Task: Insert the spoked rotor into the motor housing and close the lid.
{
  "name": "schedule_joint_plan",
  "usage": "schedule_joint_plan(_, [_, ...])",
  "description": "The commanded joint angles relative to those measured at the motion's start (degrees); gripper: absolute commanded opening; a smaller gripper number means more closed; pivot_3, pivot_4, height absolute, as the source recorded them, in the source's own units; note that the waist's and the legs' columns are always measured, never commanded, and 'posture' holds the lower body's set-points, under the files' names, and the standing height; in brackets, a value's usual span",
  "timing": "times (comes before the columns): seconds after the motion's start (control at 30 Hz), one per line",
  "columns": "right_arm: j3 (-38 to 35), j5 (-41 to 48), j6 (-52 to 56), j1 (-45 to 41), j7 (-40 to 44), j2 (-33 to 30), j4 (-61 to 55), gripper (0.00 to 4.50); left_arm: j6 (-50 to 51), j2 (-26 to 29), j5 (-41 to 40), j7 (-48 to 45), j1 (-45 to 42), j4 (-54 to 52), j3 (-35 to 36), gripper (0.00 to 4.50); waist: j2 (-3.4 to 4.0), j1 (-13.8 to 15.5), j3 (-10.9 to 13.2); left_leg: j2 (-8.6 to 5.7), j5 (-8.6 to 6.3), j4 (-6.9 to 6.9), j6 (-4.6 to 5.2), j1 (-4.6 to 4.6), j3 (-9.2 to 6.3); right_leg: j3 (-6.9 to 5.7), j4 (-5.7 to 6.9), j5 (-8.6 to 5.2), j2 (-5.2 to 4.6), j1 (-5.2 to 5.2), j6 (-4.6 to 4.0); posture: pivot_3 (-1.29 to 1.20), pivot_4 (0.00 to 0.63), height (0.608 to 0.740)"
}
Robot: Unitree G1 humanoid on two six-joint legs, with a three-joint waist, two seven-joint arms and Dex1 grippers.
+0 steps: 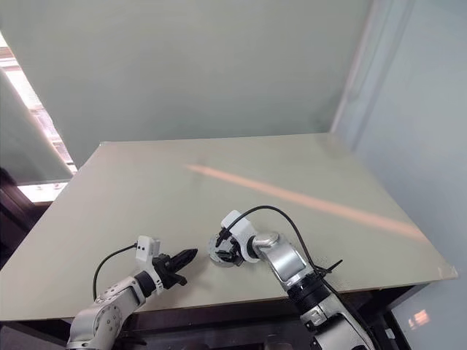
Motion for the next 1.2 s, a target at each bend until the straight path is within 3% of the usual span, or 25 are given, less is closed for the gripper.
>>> schedule_joint_plan(0.03, [2.1,-1.7,3.0,-0.4,0.1,-1.3,1.1,3.24,-0.7,-0.1,-0.3,0.0,-0.5,-2.1,-0.1,0.00,0.00,-0.4,0.0,0.00,0.00,-0.01,0.00,0.00,0.00,0.00,0.00,0.00,0.00,0.00,0.00,0.00,0.000,0.740])
schedule_joint_plan(0.73, [7.3,-1.8,5.4,-4.7,5.8,-5.2,4.8,3.24,-1.5,-0.8,0.3,0.2,-1.7,-0.8,-0.7,0.00,0.13,-0.6,-0.1,-0.06,-0.01,-0.14,0.01,-0.18,-0.07,-0.03,-0.23,0.00,-0.04,-0.02,0.01,0.00,0.000,0.740])
schedule_joint_plan(0.97, [4.9,-0.2,6.0,-4.5,5.8,-3.4,6.2,3.24,-1.6,-0.6,0.2,0.2,-1.5,-1.1,-0.5,0.00,0.17,-0.6,-0.1,-0.09,-0.01,-0.15,0.01,-0.21,-0.09,-0.03,-0.25,0.00,-0.06,-0.02,0.02,0.00,0.000,0.740])
schedule_joint_plan(1.2, [8.7,-3.5,0.4,-5.1,7.8,-5.0,9.0,3.24,-1.7,-0.5,0.2,0.1,-1.4,-1.1,-0.3,0.00,0.24,-0.7,-0.2,-0.09,-0.01,-0.14,0.01,-0.15,-0.08,-0.04,-0.24,0.00,-0.06,0.00,0.02,0.00,0.000,0.740])
